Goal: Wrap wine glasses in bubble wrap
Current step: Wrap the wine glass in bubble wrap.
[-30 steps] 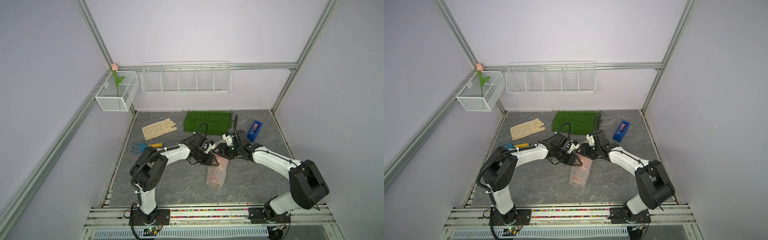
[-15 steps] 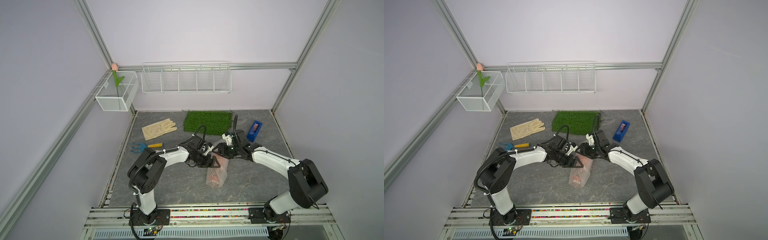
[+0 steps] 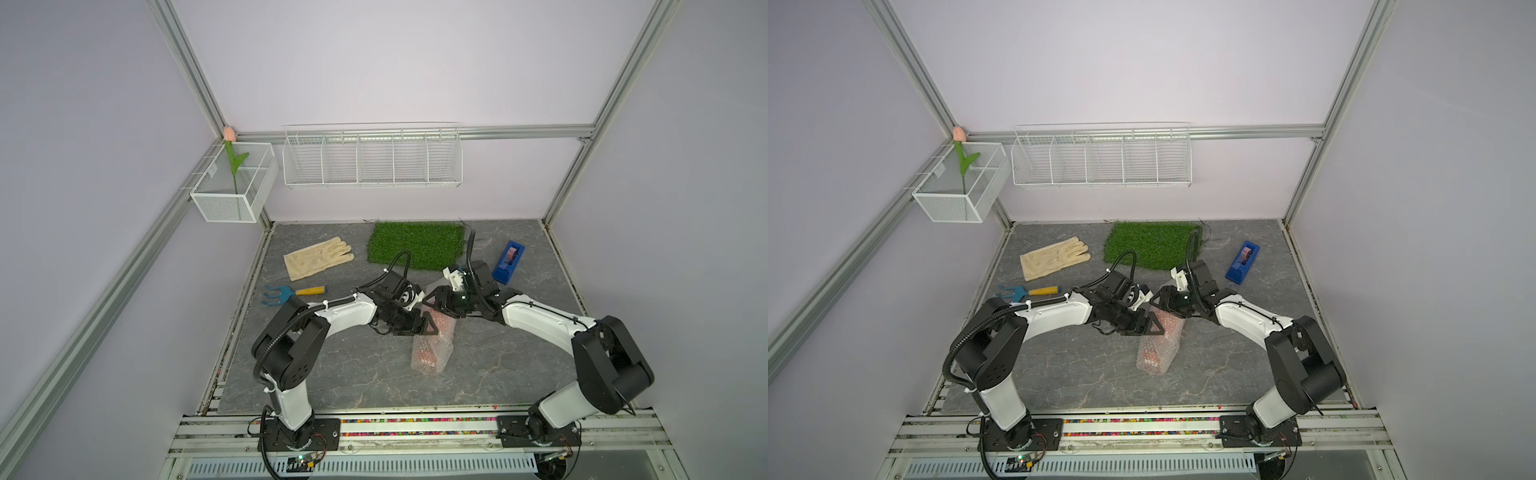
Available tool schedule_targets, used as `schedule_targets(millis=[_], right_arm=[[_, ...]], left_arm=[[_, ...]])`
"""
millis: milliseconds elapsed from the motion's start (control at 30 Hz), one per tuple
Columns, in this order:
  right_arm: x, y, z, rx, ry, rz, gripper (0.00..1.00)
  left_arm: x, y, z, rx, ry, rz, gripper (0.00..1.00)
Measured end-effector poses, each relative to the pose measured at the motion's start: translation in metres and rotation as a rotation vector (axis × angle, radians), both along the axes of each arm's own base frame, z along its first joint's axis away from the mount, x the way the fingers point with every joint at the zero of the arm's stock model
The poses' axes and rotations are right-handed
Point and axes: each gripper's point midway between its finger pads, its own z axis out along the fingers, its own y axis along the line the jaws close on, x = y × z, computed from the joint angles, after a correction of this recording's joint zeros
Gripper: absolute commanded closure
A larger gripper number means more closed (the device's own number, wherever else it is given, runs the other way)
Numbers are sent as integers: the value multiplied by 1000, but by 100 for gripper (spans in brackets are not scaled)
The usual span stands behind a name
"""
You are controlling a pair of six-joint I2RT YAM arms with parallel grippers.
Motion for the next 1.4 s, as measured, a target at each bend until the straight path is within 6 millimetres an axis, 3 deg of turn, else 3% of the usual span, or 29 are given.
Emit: schedule_targets(millis=[300,567,900,1200,1400], right_arm=[[5,3,-4,22,-20,-9,43],[8,7,-5,34,-28,-11,44],[7,6,-6,33,-26,-11,44],[6,5,-4,32,-26,-11,44],[3,1,-2,23,-21,-15,43]], left_arm=[[1,-3,32,-54,-9,33,1],[-10,-8,36,-19,5,7,1],[-3,7,11,116,-34,16,0],[-4,13,-10,62,4,31,24],[-11,7,-19,-6,40,18,41]])
